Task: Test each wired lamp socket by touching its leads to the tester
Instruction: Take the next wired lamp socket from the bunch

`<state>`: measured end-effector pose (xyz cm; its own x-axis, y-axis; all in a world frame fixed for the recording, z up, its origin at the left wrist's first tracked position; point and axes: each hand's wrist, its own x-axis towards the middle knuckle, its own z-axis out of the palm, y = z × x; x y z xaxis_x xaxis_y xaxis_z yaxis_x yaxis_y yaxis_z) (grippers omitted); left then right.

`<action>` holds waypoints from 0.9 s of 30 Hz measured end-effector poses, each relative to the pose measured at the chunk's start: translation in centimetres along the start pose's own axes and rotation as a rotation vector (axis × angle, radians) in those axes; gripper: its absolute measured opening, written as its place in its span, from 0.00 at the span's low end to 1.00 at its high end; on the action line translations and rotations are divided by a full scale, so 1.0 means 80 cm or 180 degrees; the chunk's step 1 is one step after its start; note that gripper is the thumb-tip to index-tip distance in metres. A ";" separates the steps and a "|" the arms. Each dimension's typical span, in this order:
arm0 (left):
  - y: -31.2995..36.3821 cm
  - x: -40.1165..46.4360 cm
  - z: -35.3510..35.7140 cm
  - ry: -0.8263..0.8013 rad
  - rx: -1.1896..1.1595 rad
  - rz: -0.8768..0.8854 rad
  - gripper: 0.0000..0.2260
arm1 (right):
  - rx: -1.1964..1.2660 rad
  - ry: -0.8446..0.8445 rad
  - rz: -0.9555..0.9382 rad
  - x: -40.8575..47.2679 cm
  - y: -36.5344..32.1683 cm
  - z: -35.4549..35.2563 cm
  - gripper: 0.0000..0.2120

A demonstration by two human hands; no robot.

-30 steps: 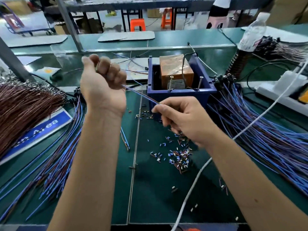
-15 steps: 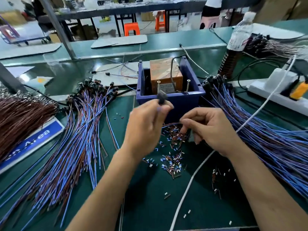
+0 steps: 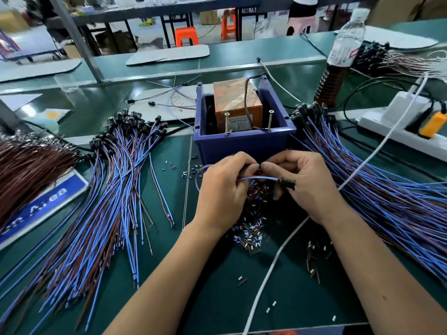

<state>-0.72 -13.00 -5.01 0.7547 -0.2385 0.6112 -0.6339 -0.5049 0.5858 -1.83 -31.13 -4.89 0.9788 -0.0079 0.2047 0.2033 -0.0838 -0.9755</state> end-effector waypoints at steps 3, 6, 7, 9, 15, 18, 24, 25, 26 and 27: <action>-0.005 0.001 -0.001 0.0110 -0.0035 -0.0097 0.07 | -0.0034 -0.0054 0.0123 0.001 0.001 0.001 0.06; -0.005 0.002 0.002 -0.0054 -0.0108 -0.0234 0.05 | 0.0045 -0.0080 0.0139 0.000 0.003 0.000 0.06; -0.004 0.001 0.003 -0.0081 -0.0151 -0.0275 0.04 | 0.0049 -0.0095 0.0133 0.000 0.003 0.000 0.06; -0.003 0.001 0.003 -0.0064 -0.0206 -0.0367 0.04 | -0.0105 -0.0171 0.0093 0.001 0.004 0.000 0.06; -0.005 0.000 0.003 -0.0151 -0.0368 -0.0704 0.03 | -0.0493 -0.0296 0.0034 0.001 0.008 -0.001 0.06; -0.005 0.002 0.002 -0.0147 -0.0577 -0.0985 0.04 | -0.0478 -0.0205 0.0030 0.003 0.009 -0.002 0.06; -0.005 0.008 -0.008 0.0189 -0.1138 -0.1515 0.07 | -0.0184 0.0178 -0.0156 0.003 0.008 -0.011 0.06; -0.004 0.008 -0.011 0.0257 -0.1352 -0.1660 0.06 | -0.0149 0.0229 -0.0200 0.002 0.007 -0.012 0.05; -0.003 0.008 -0.013 0.0330 -0.1544 -0.1779 0.06 | -0.0173 0.0262 -0.0262 0.002 0.007 -0.011 0.03; -0.001 0.008 -0.015 0.0375 -0.1739 -0.1877 0.07 | -0.0242 0.0265 -0.0323 0.000 0.005 -0.009 0.02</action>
<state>-0.42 -12.12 -4.06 0.9869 0.0447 0.1549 -0.1534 -0.0368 0.9875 -1.73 -31.89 -5.25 0.9472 -0.0778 0.3110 0.2956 -0.1635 -0.9412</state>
